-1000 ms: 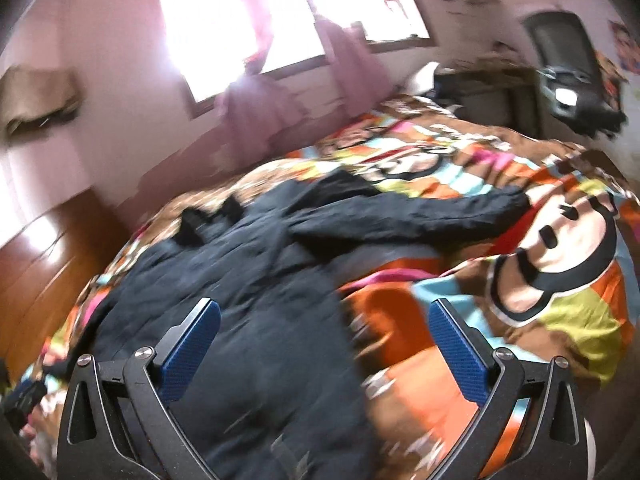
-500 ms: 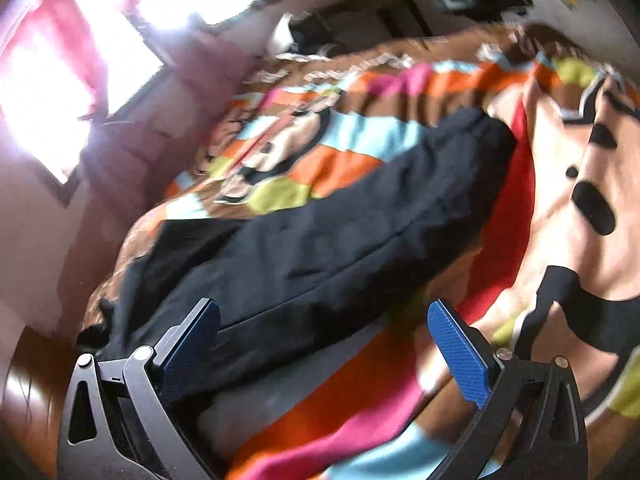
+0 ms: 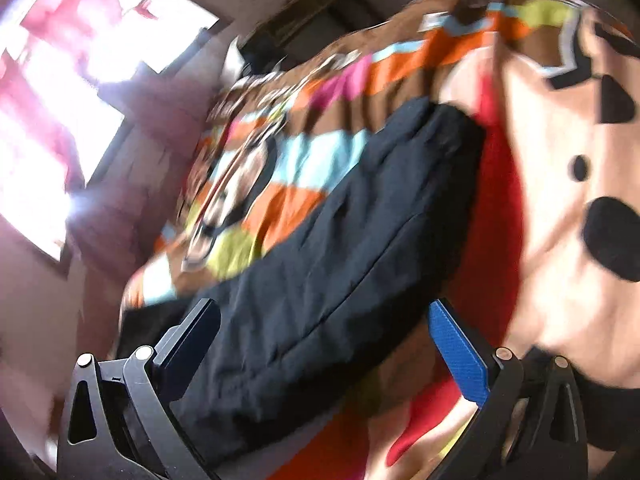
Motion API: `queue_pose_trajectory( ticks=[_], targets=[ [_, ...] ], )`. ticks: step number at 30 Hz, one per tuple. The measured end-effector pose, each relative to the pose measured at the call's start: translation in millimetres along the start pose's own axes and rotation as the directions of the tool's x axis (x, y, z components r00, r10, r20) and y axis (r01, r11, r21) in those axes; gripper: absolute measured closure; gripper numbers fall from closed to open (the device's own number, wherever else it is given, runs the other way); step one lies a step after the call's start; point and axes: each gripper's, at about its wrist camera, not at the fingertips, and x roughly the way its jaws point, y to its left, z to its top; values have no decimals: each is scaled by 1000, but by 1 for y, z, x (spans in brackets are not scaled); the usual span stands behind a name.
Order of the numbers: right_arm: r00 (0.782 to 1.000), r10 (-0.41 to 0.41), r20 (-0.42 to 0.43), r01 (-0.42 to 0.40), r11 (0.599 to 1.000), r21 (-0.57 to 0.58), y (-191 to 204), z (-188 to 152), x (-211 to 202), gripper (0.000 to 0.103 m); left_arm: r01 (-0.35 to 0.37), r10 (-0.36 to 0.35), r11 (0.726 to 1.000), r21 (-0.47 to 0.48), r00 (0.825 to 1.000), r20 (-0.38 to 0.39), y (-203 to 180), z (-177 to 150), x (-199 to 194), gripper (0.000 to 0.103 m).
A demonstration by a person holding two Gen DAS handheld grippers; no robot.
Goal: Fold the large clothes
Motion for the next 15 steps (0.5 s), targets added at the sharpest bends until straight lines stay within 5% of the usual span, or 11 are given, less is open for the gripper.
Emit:
queue_pose_trajectory(
  ticks=[3,7,10,15],
  targets=[
    [999,40,0,-40,997,59,-12,7,3,28,-10,10,999,34,1000,-12,-17,3,19,2],
    [999,44,-13,-42,990,134,-26,8,11,79,-125,136,982,140,989,-67,-35,-2,49,2],
    [995,98,-9,-96,987,129,-23,10,14,90,-136,155,976,172,983,-101,-38,-6,54,0],
    [982,182,51,-184,983,31,-4,18,1,99,-63,77,992,109,989,-128,-22,-1,30,3]
  ],
)
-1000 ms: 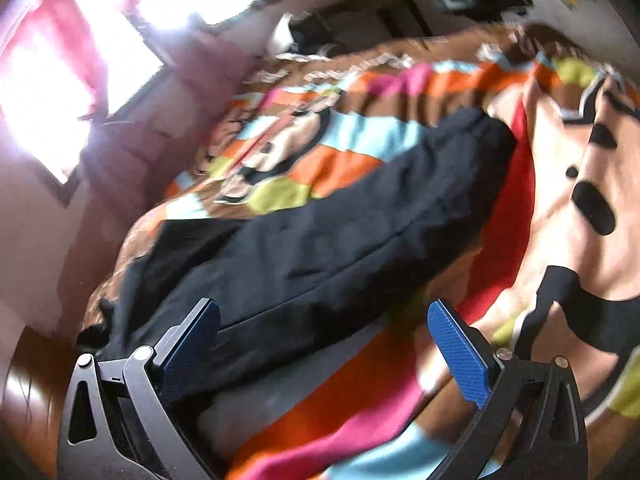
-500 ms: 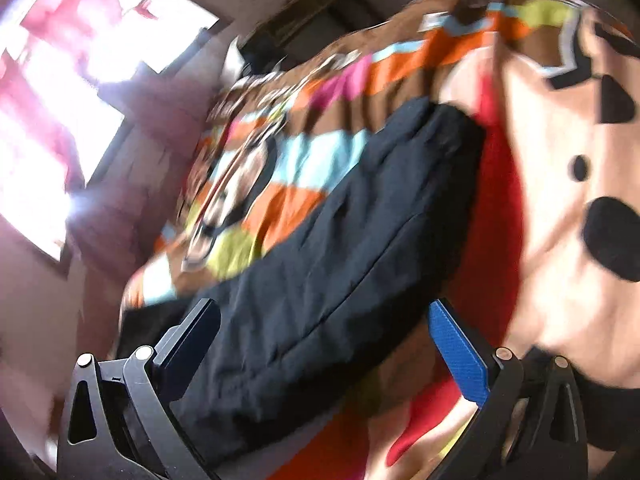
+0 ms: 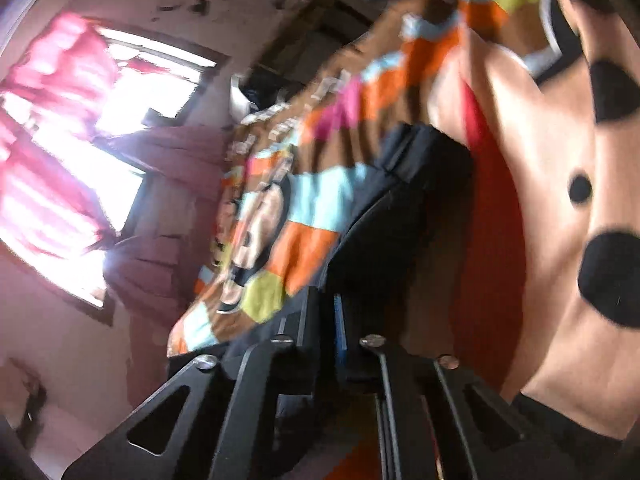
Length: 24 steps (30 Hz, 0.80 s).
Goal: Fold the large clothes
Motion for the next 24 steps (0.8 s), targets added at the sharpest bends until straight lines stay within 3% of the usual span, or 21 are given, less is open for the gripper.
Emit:
queue_pose_trajectory(
  ticks=[5,8,10,13,15,17,18,19,21,22,23,24],
  targets=[
    [989,140,48,-128,973,-193,58,0,-20,100,33,-25,996,-87,996,85,38,-19,-54,4],
    [972,230,52,-190,893,-408,116,-18,-39,100,50,-37,992,-116,993,113,67,-36,-87,4],
    [956,292,25,-227,792,-566,159,-45,-53,100,77,-58,987,-144,990,132,90,-48,-111,4],
    [927,361,-102,-311,589,-746,213,-101,-68,101,87,-56,979,-184,985,165,124,-64,-145,4],
    [909,361,-208,-352,400,-846,242,-155,-76,101,75,-34,975,-211,980,195,147,-75,-168,4],
    [901,317,-297,-384,262,-886,254,-202,-76,101,53,-3,971,-235,978,209,164,-81,-183,4],
    [902,298,-314,-388,236,-891,253,-215,-78,101,44,9,968,-248,977,212,172,-85,-188,4],
    [912,263,-316,-376,225,-899,251,-231,-75,101,36,21,964,-263,977,214,180,-90,-193,4],
    [924,199,-328,-373,271,-887,241,-240,-68,101,26,36,958,-286,977,211,192,-100,-196,4],
    [923,147,-355,-384,316,-868,235,-236,-62,99,26,38,955,-296,977,208,197,-104,-195,4],
    [926,106,-363,-375,397,-838,226,-226,-55,96,25,39,953,-303,978,205,199,-106,-193,4],
    [926,84,-367,-363,456,-813,218,-215,-48,80,21,43,950,-310,979,198,201,-109,-188,4]
  ],
)
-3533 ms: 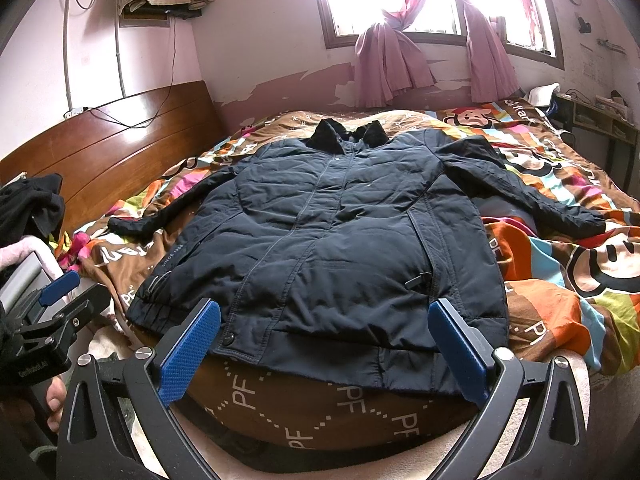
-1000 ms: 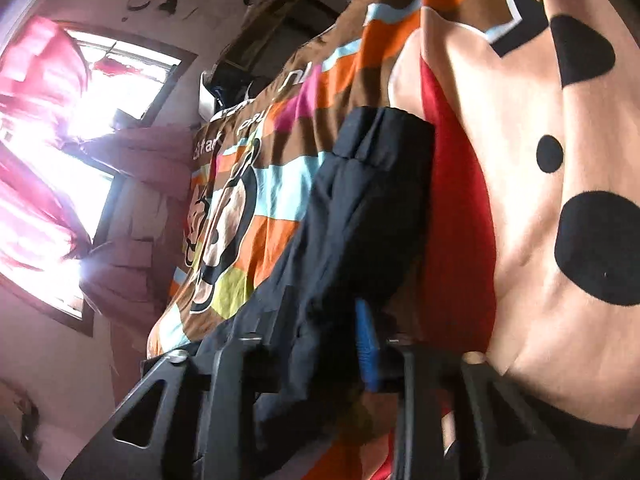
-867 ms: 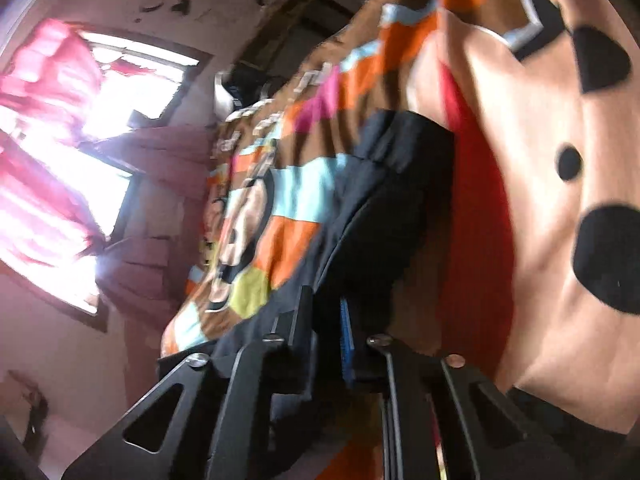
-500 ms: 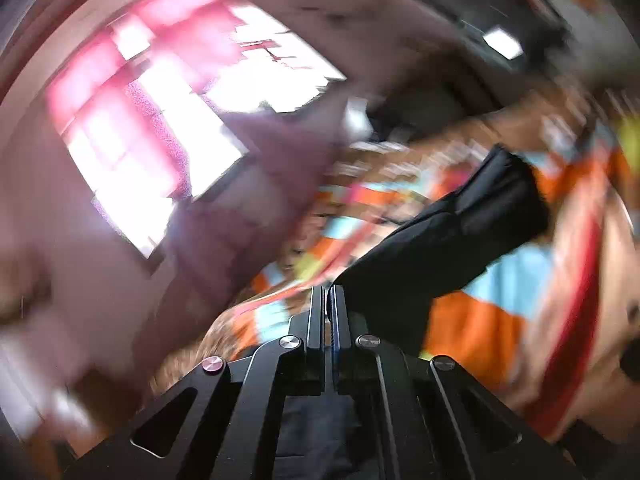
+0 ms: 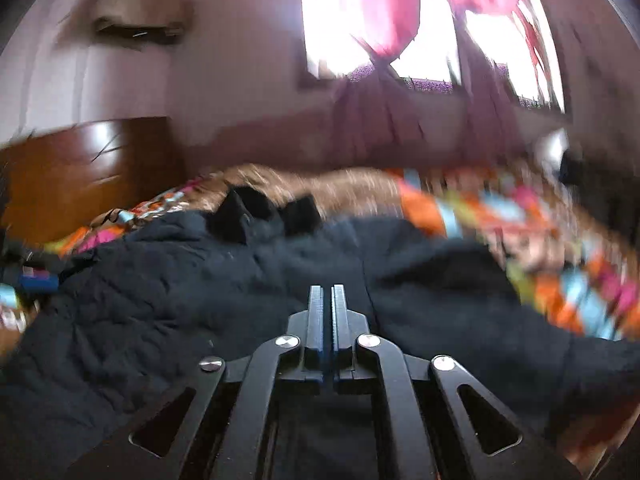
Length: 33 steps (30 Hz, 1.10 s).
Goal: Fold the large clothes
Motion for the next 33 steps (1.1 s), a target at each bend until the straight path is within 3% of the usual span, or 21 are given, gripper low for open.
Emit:
queue_pose_trajectory(
  ticks=[1,3,5,8,12,14,18,20,21,24,26,28,30,33],
  targets=[
    [1000,-8,-15,10,994,109,-22,-5,-4,46,-5,5,1000,-4,1000,-7,0,-3,5,4],
    [999,-41,-5,41,951,307,-67,-19,-16,9,-9,9,1000,-8,1000,-17,0,-8,17,4],
    [999,-49,-17,51,868,495,-112,-31,-25,9,-4,4,1000,-11,999,-33,-4,-13,29,4],
    [996,-63,-58,86,737,671,-173,-61,-28,9,22,-22,1000,-3,998,-64,-20,-12,51,4],
    [989,-132,-67,135,621,772,-227,-87,-24,9,58,-53,996,70,996,-67,-62,-2,78,4],
    [991,-134,-27,95,530,843,-253,-97,-28,9,74,-67,991,111,995,-70,-85,4,91,4],
    [983,-175,52,26,415,909,-279,-102,-40,11,104,-87,976,189,992,-97,-137,11,126,4],
    [975,-212,61,19,360,933,-291,-104,-45,19,118,-94,971,207,988,-123,-158,13,142,4],
    [974,-221,58,21,340,940,-295,-107,-44,30,131,-102,967,219,985,-143,-170,14,152,4],
    [977,-211,33,16,229,973,-313,-130,-39,48,123,-82,957,264,984,-160,-196,16,172,4],
    [979,-206,13,32,214,976,-316,-133,-33,62,118,-69,950,287,982,-175,-207,15,184,4],
    [979,-204,2,48,237,970,-317,-131,-28,87,98,-35,946,308,978,-205,-214,11,197,4],
    [977,-214,19,42,276,960,-318,-124,-29,93,50,26,935,352,978,-208,-220,4,205,4],
    [960,-275,50,74,422,903,-304,-93,-42,95,28,60,918,396,977,-206,-223,1,204,4]
  ],
)
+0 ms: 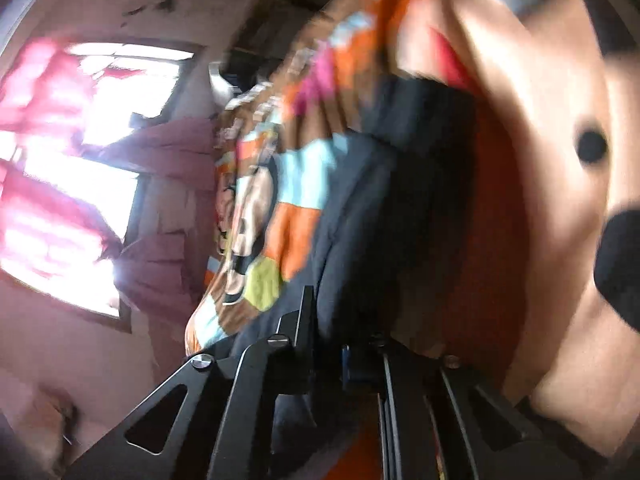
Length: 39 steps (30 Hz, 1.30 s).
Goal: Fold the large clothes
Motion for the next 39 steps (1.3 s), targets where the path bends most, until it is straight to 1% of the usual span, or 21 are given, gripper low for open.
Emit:
queue_pose_trajectory(
  ticks=[2,4,6,7,8,11,13,14,15,18,19,21,23,25,27,29,31,32,34,36,39],
  targets=[
    [997,2,78,10,989,-151,33,-1,-17,95,18,-18,1000,-10,1000,4,6,-2,-11,6],
    [985,52,162,3,947,-322,78,-10,-33,95,69,-67,997,-38,996,54,17,-5,-35,7],
    [976,110,188,-8,881,-473,117,-29,-42,95,79,-74,996,-51,993,93,31,-8,-61,7],
    [971,150,185,-16,816,-577,142,-48,-48,95,80,-73,995,-56,990,118,41,-11,-81,7],
    [969,172,179,-21,777,-629,154,-58,-55,95,81,-73,995,-57,988,133,48,-13,-93,7],
    [962,248,113,-46,555,-830,200,-119,-71,95,103,-87,993,-66,975,203,81,-26,-145,7],
    [965,255,55,-36,339,-940,224,-173,-79,96,125,-103,989,-78,966,238,104,-38,-177,6],
    [966,257,29,-40,256,-966,230,-194,-84,96,124,-100,988,-88,965,241,112,-41,-186,6],
    [967,255,-18,-55,139,-989,236,-226,-90,96,130,-101,986,-103,964,244,123,-47,-198,6],
    [965,218,-145,-133,-68,-989,239,-292,-105,96,149,-110,979,-136,959,260,148,-68,-224,6],
    [962,198,-187,-166,-119,-979,239,-308,-109,96,152,-111,978,-143,958,263,154,-74,-229,6],
    [954,113,-276,-243,-242,-939,229,-346,-113,96,162,-117,974,-157,958,263,165,-86,-234,6],
    [954,27,-298,-270,-352,-896,216,-374,-114,96,179,-127,965,-189,958,259,176,-100,-231,6],
    [951,-47,-307,-297,-423,-856,199,-391,-117,86,206,-145,950,-234,957,253,184,-113,-223,6],
    [937,-100,-336,-345,-429,-835,186,-392,-120,77,225,-158,934,-278,957,244,192,-126,-212,6],
    [924,-86,-374,-378,-373,-847,184,-378,-134,66,235,-168,916,-324,961,221,200,-137,-196,6],
    [915,-34,-403,-392,-317,-864,185,-358,-142,26,241,-179,898,-368,964,195,207,-147,-184,6],
    [908,0,-418,-401,-286,-871,185,-346,-151,20,248,-191,887,-391,965,179,209,-151,-174,6],
    [910,28,-413,-394,-244,-886,186,-319,-149,18,258,-209,873,-413,964,162,210,-159,-159,6],
    [928,54,-370,-352,-206,-913,183,-303,-145,17,286,-251,851,-440,958,138,207,-163,-142,6],
    [945,73,-317,-308,-113,-945,185,-273,-128,17,328,-325,797,-506,941,99,198,-166,-117,6]
  ],
)
